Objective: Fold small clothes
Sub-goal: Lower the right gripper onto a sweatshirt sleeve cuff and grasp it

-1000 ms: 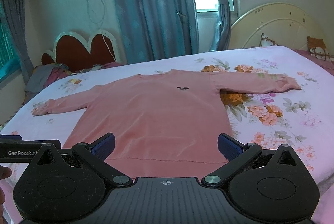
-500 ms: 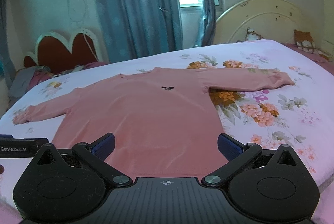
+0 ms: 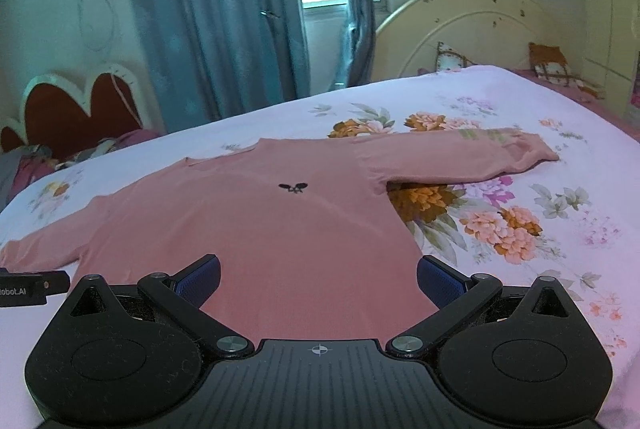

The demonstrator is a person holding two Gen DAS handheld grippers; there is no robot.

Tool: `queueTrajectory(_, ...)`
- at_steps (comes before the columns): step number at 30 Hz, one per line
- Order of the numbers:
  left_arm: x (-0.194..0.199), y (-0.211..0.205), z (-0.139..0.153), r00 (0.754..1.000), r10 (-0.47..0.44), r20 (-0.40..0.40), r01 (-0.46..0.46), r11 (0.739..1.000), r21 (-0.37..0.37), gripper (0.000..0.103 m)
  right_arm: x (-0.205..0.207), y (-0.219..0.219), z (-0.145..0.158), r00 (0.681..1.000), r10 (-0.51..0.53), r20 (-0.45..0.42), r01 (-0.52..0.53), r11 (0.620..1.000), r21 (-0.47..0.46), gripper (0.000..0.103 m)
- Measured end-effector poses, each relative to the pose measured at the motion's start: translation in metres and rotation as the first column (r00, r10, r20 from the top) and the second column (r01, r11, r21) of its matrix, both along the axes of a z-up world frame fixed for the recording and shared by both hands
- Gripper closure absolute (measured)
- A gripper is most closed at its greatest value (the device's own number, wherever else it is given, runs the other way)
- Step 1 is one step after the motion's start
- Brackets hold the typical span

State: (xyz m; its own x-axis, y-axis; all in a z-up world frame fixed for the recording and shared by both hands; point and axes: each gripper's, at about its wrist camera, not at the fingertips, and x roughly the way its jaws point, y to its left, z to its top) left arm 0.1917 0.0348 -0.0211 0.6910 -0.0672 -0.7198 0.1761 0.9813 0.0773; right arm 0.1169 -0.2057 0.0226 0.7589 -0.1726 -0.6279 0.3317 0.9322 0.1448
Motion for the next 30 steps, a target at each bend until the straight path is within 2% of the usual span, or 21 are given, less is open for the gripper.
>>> queueTrajectory(7, 0.029, -0.003, -0.008, 0.999, -0.036, -0.018, 0.036, 0.999, -0.015, 0.000, 0.025, -0.010, -0.001, 0.999, -0.032, 0.003, 0.032, 0.999, -0.016, 0.000)
queueTrajectory(10, 0.041, -0.005, -0.013, 0.999, -0.039, -0.033, 0.038, 0.999, -0.038, 0.000, 0.034, -0.022, -0.003, 0.999, -0.044, 0.008, 0.044, 0.999, -0.026, 0.000)
queueTrajectory(14, 0.052, -0.014, -0.018, 0.999, -0.037, -0.030, 0.036, 0.999, -0.029, 0.000, 0.048, -0.045, -0.007, 0.999, -0.051, 0.018, 0.052, 0.998, -0.029, 0.000)
queueTrajectory(19, 0.070, -0.029, -0.026, 0.998, -0.031, -0.051, 0.027, 0.997, -0.071, 0.000, 0.068, -0.086, -0.017, 0.998, -0.062, 0.019, 0.062, 0.998, -0.017, 0.000)
queueTrajectory(23, 0.088, -0.048, -0.036, 0.998, -0.012, -0.061, 0.009, 0.999, -0.046, 0.000, 0.086, -0.128, -0.031, 0.996, -0.091, -0.004, 0.091, 0.996, -0.016, 0.000)
queueTrajectory(30, 0.117, -0.094, -0.055, 0.998, -0.031, -0.058, 0.031, 1.000, -0.003, 0.002, 0.102, -0.216, -0.063, 0.979, -0.204, -0.029, 0.205, 0.977, 0.055, 0.001)
